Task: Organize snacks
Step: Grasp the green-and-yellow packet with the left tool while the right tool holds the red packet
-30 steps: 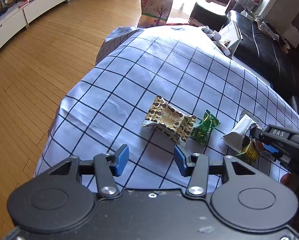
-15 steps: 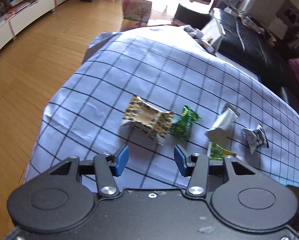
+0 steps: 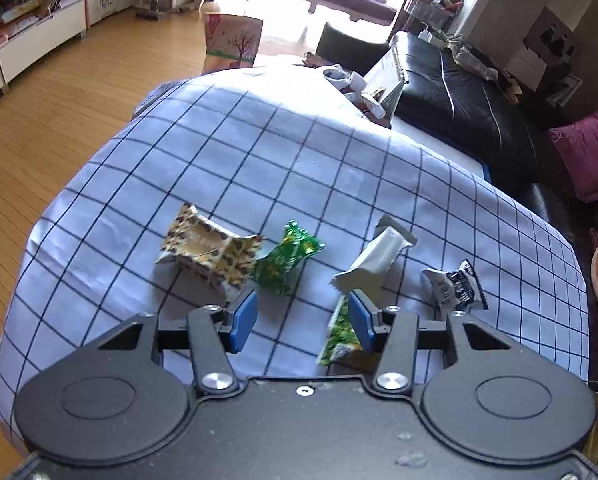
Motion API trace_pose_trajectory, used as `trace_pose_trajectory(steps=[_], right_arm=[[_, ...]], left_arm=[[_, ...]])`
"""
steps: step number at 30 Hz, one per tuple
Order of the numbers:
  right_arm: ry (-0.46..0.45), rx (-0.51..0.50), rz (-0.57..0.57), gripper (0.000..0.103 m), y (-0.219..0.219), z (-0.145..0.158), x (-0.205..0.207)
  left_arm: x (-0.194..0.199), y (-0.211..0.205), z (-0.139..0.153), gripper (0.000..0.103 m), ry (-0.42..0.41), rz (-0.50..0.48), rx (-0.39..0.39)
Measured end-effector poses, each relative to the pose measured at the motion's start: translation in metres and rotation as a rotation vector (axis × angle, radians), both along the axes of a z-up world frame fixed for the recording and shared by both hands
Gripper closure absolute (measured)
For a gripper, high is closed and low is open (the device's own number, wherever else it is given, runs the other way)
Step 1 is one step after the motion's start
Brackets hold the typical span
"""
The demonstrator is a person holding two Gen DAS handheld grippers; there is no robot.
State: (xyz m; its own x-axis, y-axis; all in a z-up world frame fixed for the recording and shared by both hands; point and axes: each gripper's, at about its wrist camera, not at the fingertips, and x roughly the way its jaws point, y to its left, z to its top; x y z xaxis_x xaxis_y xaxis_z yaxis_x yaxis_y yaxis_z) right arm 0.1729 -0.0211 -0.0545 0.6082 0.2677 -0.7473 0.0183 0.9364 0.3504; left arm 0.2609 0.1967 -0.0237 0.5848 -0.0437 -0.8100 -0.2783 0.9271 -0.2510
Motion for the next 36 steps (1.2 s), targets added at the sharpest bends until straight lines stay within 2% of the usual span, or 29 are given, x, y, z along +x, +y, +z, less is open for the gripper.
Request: trace_pose_trajectory(steps=[4, 9, 11, 15, 20, 23, 36], right_arm=[[-0.045, -0.058, 0.018, 0.074, 0.007, -0.001, -0.008], [-0.074, -0.088, 0.035, 0.074, 0.012, -0.002, -0.016], [-0.072, -0.071, 0.046, 0.074, 0.010, -0.002, -0.019], [-0.067, -0.048, 0.050, 0.074, 0.005, -0.003, -0.018], [-0.056, -0.025, 0.044, 0.074, 0.002, -0.004, -0.015], [-0.053, -0.022, 0.042, 0.074, 0.002, -0.004, -0.016], [-0.059, -0.034, 0.038, 0.074, 0.004, -0.003, -0.014]], left_arm=[[0.014, -0.023, -0.001, 0.052, -0.034, -0.046, 0.035], [0.023, -0.047, -0.011, 0.052, -0.028, -0.077, 0.165], [0.028, -0.052, -0.017, 0.052, -0.005, -0.084, 0.194], [0.037, -0.053, -0.029, 0.052, 0.039, -0.093, 0.190], [0.033, -0.054, -0.037, 0.051, 0.101, -0.106, 0.229], [0.027, -0.051, -0.042, 0.052, 0.148, -0.117, 0.207], [0.002, -0.028, -0.033, 0.052, 0.207, -0.108, 0.114]])
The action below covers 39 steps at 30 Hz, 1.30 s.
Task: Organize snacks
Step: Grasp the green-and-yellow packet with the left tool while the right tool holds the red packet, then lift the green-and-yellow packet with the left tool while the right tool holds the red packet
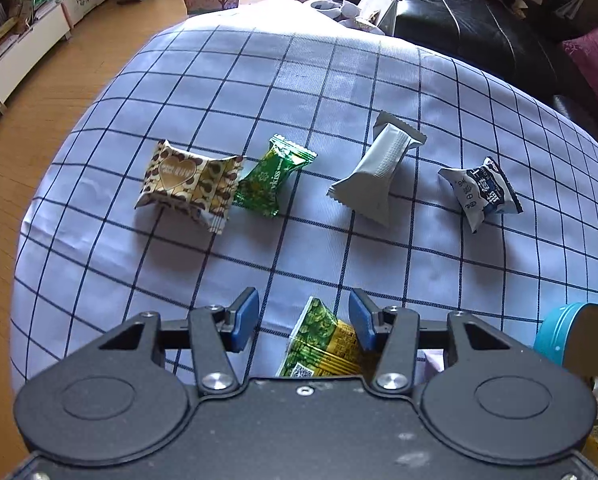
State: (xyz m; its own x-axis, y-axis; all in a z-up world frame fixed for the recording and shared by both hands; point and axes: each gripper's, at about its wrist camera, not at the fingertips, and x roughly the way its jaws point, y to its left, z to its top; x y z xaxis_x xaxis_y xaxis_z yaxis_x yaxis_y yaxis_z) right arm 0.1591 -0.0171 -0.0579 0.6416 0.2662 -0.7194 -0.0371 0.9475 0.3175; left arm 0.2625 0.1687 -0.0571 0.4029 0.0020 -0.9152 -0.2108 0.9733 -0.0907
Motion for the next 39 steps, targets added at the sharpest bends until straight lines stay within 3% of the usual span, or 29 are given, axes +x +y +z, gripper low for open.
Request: trace_pose_trajectory(steps=[4, 17, 21, 28, 31, 34, 39], right_arm=[[-0.007, 0.002, -0.004, 0.074, 0.000, 0.002, 0.000], [-0.073, 0.005, -0.072, 0.074, -0.007, 0.018, 0.003], [-0.101, 0.005, -0.101, 0.074, -0.009, 0.024, 0.007], [-0.115, 0.027, -0.135, 0.075, -0.010, 0.028, 0.015], [-0.122, 0.036, -0.145, 0.075, -0.010, 0.029, 0.015], [-0.128, 0.036, -0.149, 0.075, -0.009, 0.030, 0.016], [-0.130, 0.037, -0.163, 0.075, -0.010, 0.029, 0.016]], left_arm=[[-0.007, 0.009, 0.010, 0.053, -0.012, 0.011, -0.034], [-0.041, 0.024, 0.039, 0.053, -0.044, -0.049, -0.041], [-0.045, 0.017, 0.033, 0.053, -0.031, -0.139, 0.022], [-0.052, 0.000, 0.019, 0.053, -0.014, -0.284, 0.067], [-0.046, 0.005, 0.010, 0.053, 0.012, -0.254, 0.094], [-0.035, 0.016, 0.002, 0.052, 0.040, -0.156, 0.125], [-0.021, 0.037, 0.007, 0.053, 0.026, -0.005, 0.060]])
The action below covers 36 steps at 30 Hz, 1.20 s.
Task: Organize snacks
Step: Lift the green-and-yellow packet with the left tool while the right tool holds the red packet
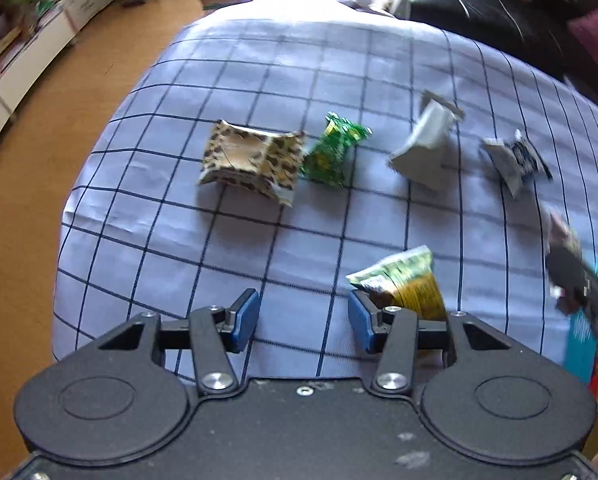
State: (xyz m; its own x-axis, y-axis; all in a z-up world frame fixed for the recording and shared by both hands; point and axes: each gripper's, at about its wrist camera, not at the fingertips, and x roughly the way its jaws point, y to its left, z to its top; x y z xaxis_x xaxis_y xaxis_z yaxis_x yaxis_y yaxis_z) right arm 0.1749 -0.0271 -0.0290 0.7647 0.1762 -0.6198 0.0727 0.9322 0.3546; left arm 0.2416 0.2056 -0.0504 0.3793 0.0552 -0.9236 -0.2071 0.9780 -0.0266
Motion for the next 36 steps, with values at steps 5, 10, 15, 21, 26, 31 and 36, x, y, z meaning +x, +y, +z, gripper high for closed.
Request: trace_pose_trajectory(steps=[5, 10, 15, 21, 26, 31, 36], right_arm=[[-0.008, -0.003, -0.004, 0.074, -0.002, 0.002, -0.003], [-0.016, -0.001, -0.019, 0.074, -0.007, 0.004, -0.005], [-0.018, 0.001, -0.019, 0.074, -0.009, 0.006, -0.006], [-0.019, 0.002, -0.026, 0.074, -0.012, 0.006, -0.007], [-0.018, -0.001, -0.024, 0.075, -0.013, 0.006, -0.007], [-0.020, -0.002, -0.019, 0.075, -0.013, 0.007, -0.008], [-0.020, 0.001, -0.022, 0.075, -0.014, 0.008, -0.008]], left_arm=[[0.004, 0.011, 0.011, 0.053, -0.040, 0.081, -0.025], [-0.011, 0.005, 0.030, 0.052, -0.100, 0.043, -0.143], [-0.014, -0.017, 0.031, 0.051, -0.107, -0.003, -0.126], [-0.012, -0.025, 0.023, 0.051, -0.100, 0.003, -0.130], [-0.009, -0.033, 0.018, 0.051, -0.091, -0.015, -0.133], [-0.005, -0.043, 0.010, 0.051, -0.075, -0.016, -0.083], [0.000, -0.050, -0.001, 0.051, -0.021, -0.027, -0.080]])
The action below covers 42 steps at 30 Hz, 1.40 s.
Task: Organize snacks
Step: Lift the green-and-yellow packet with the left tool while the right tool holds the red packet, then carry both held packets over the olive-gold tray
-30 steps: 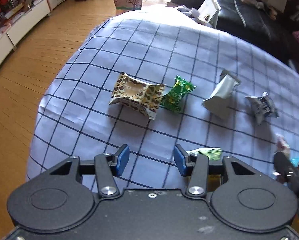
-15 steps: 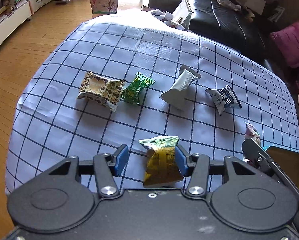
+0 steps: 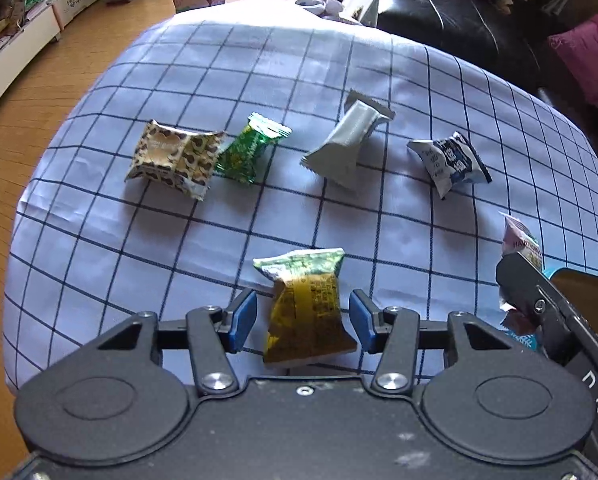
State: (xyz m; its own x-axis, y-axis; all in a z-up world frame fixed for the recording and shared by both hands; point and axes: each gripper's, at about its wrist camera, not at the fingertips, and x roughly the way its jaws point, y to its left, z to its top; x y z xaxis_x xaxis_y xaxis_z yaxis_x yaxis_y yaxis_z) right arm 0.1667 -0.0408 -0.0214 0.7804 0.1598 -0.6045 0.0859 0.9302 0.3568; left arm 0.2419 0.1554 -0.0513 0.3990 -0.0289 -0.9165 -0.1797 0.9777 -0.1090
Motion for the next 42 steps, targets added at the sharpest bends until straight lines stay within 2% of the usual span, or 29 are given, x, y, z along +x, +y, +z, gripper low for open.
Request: trace_pose_trajectory(steps=[3, 11, 13, 14, 17, 19, 21, 24, 26, 42], right_arm=[[-0.007, -0.003, -0.008, 0.075, 0.000, 0.002, -0.002], [-0.020, -0.035, -0.071, 0.075, -0.001, 0.012, -0.007], [-0.038, -0.054, -0.092, 0.075, -0.003, 0.016, -0.011], [-0.048, -0.054, -0.098, 0.075, -0.004, 0.017, -0.011], [-0.055, -0.030, -0.126, 0.075, -0.010, 0.011, -0.010], [-0.010, -0.017, -0.097, 0.074, -0.012, 0.009, -0.004], [-0.017, 0.005, -0.087, 0.074, -0.015, 0.010, -0.007], [-0.026, -0.037, -0.092, 0.074, -0.014, 0.011, -0.010], [-0.015, -0.032, -0.094, 0.074, -0.016, 0.010, -0.010], [0.006, -0.025, -0.093, 0.074, -0.031, 0.014, -0.012]], left_arm=[[0.003, -0.003, -0.005, 0.053, 0.033, -0.001, -0.005], [0.009, 0.000, -0.010, 0.052, 0.051, 0.032, -0.030], [0.008, 0.002, -0.009, 0.055, 0.052, 0.032, -0.033], [0.008, 0.003, -0.009, 0.063, 0.050, 0.034, -0.025], [0.005, 0.009, -0.008, 0.070, 0.047, 0.044, -0.033], [0.003, 0.012, -0.006, 0.071, 0.041, 0.040, -0.042], [0.003, 0.015, -0.006, 0.072, 0.042, 0.052, -0.055], [0.002, 0.016, -0.002, 0.072, 0.039, 0.076, -0.078], [0.000, 0.015, 0.001, 0.072, 0.031, 0.069, -0.090], [-0.019, -0.015, 0.030, 0.072, -0.074, -0.039, -0.013]])
